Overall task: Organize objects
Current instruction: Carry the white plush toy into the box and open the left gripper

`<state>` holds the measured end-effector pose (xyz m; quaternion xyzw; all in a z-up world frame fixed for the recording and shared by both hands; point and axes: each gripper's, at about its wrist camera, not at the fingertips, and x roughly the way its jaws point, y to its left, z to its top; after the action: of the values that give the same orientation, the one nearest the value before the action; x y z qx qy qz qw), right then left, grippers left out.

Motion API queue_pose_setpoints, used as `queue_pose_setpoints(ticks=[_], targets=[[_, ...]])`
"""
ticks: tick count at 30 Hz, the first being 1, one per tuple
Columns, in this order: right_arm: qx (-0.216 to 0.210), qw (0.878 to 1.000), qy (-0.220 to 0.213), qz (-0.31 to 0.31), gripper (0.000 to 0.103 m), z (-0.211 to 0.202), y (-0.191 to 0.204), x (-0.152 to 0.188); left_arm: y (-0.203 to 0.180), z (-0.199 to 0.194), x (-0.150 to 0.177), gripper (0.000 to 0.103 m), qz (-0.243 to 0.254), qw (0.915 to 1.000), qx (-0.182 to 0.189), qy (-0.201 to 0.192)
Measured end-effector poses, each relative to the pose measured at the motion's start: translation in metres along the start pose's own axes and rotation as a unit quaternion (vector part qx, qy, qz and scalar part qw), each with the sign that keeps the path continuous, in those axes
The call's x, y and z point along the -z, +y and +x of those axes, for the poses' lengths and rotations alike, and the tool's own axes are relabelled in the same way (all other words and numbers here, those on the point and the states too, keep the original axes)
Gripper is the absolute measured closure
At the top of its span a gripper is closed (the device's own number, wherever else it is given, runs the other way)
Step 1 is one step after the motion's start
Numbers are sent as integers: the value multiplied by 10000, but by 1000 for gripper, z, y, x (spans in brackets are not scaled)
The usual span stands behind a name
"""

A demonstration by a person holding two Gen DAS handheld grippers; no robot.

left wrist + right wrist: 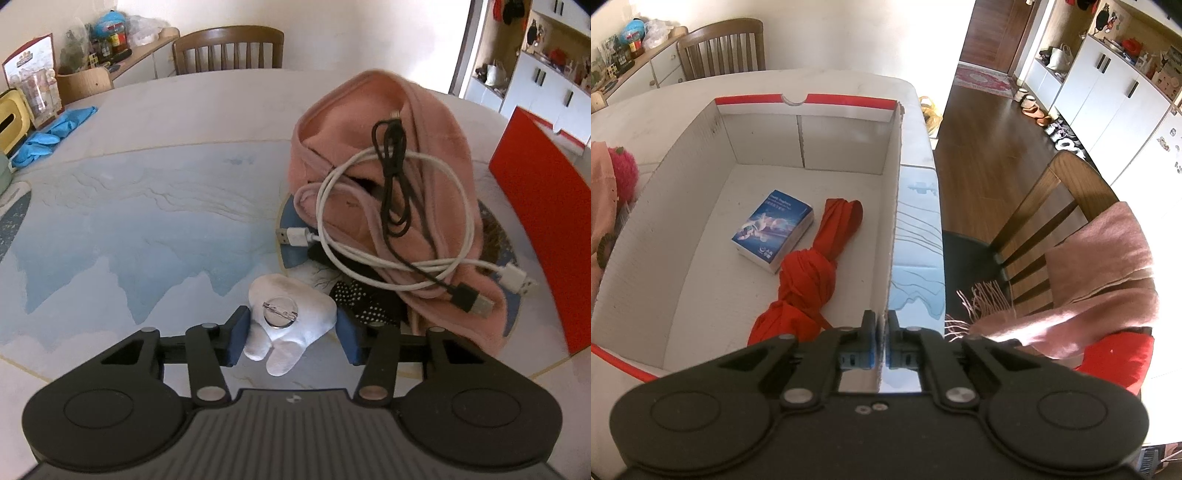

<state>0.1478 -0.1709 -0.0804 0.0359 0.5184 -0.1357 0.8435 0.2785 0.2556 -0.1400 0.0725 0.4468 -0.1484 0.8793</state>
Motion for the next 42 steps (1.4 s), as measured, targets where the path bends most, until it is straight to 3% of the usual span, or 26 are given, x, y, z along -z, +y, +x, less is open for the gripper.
queue_pose_setpoints(ticks=[12,19,32,42], targets=[[-71,10000,-14,11,100,0,0,-1,-21,-49,-14,54,-48,9997,234,-89],[-114,9999,-34,7,100,0,-1,-1,-60,-74,-36,54,222,9968,734,-207],[-204,9998,-58,-5,100,0,-4,0,-170,-83,-58,54,1219,9772,1722,-226],[-249,9996,-78,-57,100,0,-5,0,-248,-71,-69,54,1976,9592,2017,-138]])
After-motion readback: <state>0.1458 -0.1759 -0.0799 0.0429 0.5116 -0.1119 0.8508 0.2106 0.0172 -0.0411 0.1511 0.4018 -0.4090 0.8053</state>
